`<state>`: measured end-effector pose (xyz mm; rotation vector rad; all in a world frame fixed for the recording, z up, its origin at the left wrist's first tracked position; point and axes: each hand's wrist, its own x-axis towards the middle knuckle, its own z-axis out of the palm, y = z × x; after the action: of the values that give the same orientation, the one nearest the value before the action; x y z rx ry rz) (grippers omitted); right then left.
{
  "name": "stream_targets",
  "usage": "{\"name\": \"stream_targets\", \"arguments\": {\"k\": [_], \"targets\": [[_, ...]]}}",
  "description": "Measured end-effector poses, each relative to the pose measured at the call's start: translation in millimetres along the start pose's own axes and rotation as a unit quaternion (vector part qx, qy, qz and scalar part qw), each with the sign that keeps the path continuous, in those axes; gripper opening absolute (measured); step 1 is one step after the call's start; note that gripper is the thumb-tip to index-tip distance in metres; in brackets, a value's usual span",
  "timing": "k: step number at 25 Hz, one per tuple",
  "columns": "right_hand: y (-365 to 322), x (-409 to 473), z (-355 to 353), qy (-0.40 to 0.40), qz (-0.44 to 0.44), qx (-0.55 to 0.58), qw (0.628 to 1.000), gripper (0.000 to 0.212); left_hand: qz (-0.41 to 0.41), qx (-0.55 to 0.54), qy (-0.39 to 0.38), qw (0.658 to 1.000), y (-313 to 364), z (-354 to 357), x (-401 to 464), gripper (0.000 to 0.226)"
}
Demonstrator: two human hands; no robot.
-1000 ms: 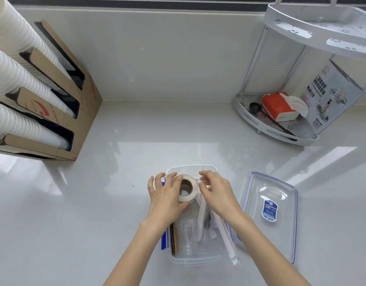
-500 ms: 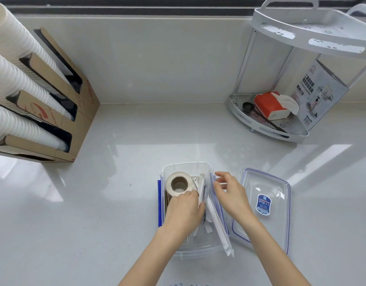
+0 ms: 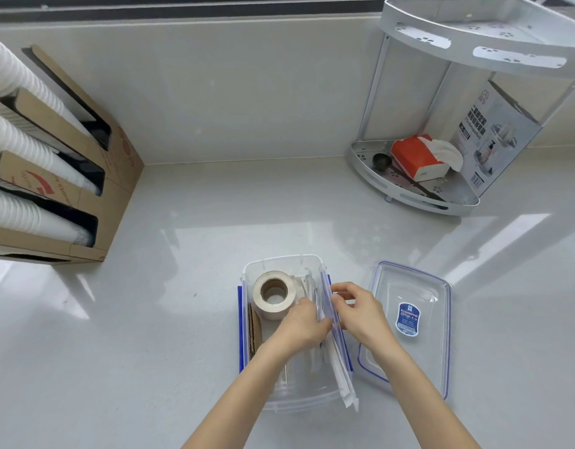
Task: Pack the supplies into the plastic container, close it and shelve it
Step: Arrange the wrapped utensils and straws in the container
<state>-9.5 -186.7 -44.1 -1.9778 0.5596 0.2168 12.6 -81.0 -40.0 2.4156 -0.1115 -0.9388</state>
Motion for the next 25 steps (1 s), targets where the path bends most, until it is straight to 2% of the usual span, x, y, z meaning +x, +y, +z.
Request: {"name": "stream_targets", "arguments": {"k": [3,4,7,9,14,16,18,19,22,25], "targets": [[-2.0,-0.2,-2.9,-0.027,0.011,0.029,0.999,0.021,-0.02,-0.108,-0.024,0.994,2.3,-0.2,2.8,0.025],[-2.5,-0.9,-3.9,-0.032,0.012,0.033,0.999,0.022,-0.03,-0.135,-0.026,0.99,2.2,-0.4,3.0,0.025],[-5.0,-2.5,-4.8,-0.038,0.013,0.039,0.998,0.024,-0.045,-0.197,-0.048,0.978,-0.8,-1.8,3.6,0.042],[-5.7,-3.3,-5.0,-0.039,0.014,0.041,0.998,0.024,-0.035,-0.21,-0.064,0.975,1.0,-3.6,0.7,0.039],[-5.2,-4.3,-4.0,-0.039,0.018,0.046,0.998,0.026,-0.023,-0.234,-0.088,0.968,-1.8,1.8,-1.1,0.054],[-3.8,-3.6,-2.6,-0.033,0.016,0.047,0.998,0.026,-0.026,-0.226,-0.08,0.97,-4.4,3.1,1.5,0.046],[-2.0,-3.8,-1.6,-0.026,0.009,0.044,0.999,0.025,-0.012,-0.219,-0.068,0.973,-2.7,4.6,0.0,0.017],[-1.1,-3.6,-0.8,-0.022,0.007,0.044,0.999,0.024,-0.009,-0.223,-0.062,0.973,-1.0,3.7,-3.1,0.01],[0.5,-2.9,-0.3,-0.022,0.007,0.044,0.999,0.022,-0.007,-0.286,-0.046,0.957,-1.3,3.1,-2.5,0.029],[-1.5,-4.0,0.0,-0.015,0.003,0.028,1.0,0.021,-0.002,-0.378,-0.019,0.926,-1.7,-4.8,-5.7,0.018]]}}
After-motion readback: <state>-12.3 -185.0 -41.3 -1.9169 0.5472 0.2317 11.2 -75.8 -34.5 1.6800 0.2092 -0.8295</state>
